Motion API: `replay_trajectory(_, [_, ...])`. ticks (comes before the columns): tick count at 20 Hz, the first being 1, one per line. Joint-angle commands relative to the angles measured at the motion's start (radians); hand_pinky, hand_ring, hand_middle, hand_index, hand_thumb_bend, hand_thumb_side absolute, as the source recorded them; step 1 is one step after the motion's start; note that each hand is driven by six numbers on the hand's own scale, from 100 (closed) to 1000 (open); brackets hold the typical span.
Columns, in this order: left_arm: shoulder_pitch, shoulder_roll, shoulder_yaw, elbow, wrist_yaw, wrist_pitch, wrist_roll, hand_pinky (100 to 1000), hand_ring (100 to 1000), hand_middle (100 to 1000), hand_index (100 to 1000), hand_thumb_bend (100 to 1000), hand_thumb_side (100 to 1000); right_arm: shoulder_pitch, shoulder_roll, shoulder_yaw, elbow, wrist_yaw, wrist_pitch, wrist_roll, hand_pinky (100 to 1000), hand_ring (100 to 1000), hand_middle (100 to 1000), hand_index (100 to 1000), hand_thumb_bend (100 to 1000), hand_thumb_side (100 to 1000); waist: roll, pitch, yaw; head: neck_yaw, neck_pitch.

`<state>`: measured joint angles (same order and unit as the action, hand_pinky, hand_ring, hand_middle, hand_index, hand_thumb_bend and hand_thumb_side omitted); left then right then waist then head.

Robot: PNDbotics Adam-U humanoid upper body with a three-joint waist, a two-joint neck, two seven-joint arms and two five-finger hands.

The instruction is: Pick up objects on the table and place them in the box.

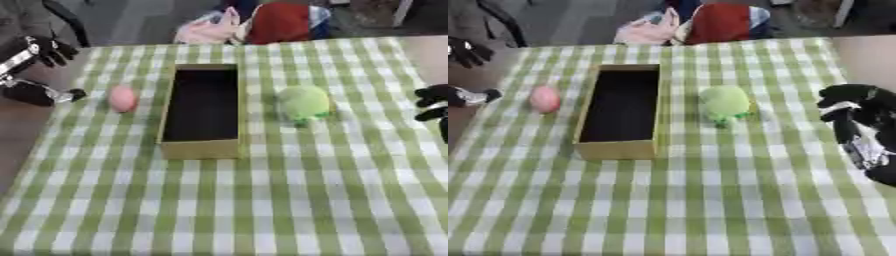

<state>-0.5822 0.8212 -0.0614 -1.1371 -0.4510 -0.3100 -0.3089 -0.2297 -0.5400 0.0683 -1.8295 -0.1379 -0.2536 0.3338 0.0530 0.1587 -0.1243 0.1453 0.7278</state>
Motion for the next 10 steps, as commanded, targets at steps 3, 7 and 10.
replay_trajectory(3, [-0.084, -0.024, -0.024, 0.121, -0.102, -0.072, -0.049, 698, 706, 693, 824, 538, 274, -0.016, -0.023, -0.002, -0.010, -0.011, 0.001, 0.007, 703, 892, 681, 849, 100, 422, 0.001, -0.019, -0.008, 0.009, -0.009])
replay_trajectory(7, [-0.128, -0.063, -0.019, 0.198, -0.179, -0.083, -0.034, 691, 698, 684, 817, 519, 260, -0.018, -0.023, 0.000, -0.010, -0.012, 0.001, 0.009, 703, 892, 681, 849, 100, 422, 0.001, -0.019, -0.014, 0.013, -0.010])
replay_trajectory(10, [-0.146, -0.083, -0.013, 0.241, -0.232, -0.076, 0.000, 688, 695, 680, 814, 513, 249, -0.020, -0.024, 0.001, -0.011, -0.013, 0.000, 0.010, 704, 892, 681, 849, 100, 422, 0.001, -0.019, -0.022, 0.014, -0.011])
